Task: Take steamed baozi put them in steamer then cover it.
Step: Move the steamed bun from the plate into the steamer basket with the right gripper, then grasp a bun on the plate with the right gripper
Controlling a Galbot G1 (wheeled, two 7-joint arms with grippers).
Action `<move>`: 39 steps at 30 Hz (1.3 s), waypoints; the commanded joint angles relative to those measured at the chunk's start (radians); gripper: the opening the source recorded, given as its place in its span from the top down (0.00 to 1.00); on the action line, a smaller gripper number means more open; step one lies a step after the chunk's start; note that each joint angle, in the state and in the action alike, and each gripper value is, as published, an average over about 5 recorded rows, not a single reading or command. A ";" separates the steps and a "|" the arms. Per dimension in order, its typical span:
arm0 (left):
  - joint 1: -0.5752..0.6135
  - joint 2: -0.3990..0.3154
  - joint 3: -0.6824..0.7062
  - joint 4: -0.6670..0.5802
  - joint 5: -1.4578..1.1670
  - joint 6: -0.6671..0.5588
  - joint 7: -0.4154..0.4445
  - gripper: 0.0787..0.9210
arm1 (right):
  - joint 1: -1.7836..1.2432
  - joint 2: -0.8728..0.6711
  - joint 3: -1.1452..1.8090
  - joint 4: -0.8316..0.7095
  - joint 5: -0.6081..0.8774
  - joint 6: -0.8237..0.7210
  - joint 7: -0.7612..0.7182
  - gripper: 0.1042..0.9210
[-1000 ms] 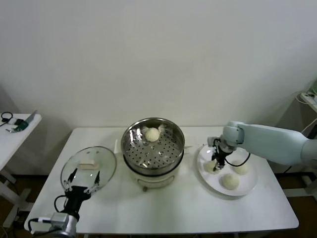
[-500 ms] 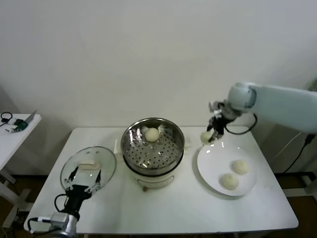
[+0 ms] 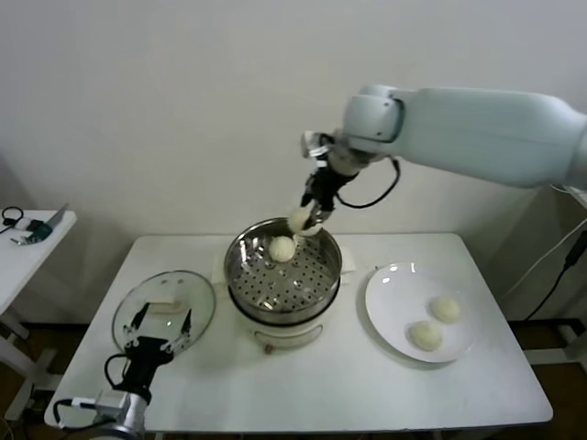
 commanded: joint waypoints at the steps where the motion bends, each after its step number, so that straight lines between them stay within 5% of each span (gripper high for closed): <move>1: -0.002 -0.003 0.001 -0.003 -0.004 0.000 0.001 0.12 | -0.173 0.269 0.048 -0.143 -0.003 -0.038 0.041 0.46; 13: -0.002 -0.005 -0.006 -0.003 -0.012 -0.004 0.001 0.12 | -0.375 0.403 0.046 -0.380 -0.175 -0.022 0.046 0.46; 25: 0.007 -0.011 -0.008 -0.015 -0.016 -0.006 0.001 0.12 | -0.369 0.368 0.051 -0.342 -0.196 -0.025 0.043 0.40; 32: 0.009 -0.015 -0.007 -0.027 -0.014 -0.002 0.003 0.12 | -0.151 0.177 0.008 -0.166 -0.120 0.041 -0.042 0.18; 39: 0.000 -0.019 0.000 -0.034 -0.007 -0.002 0.009 0.12 | 0.143 -0.213 -0.197 0.071 -0.112 0.136 -0.160 0.12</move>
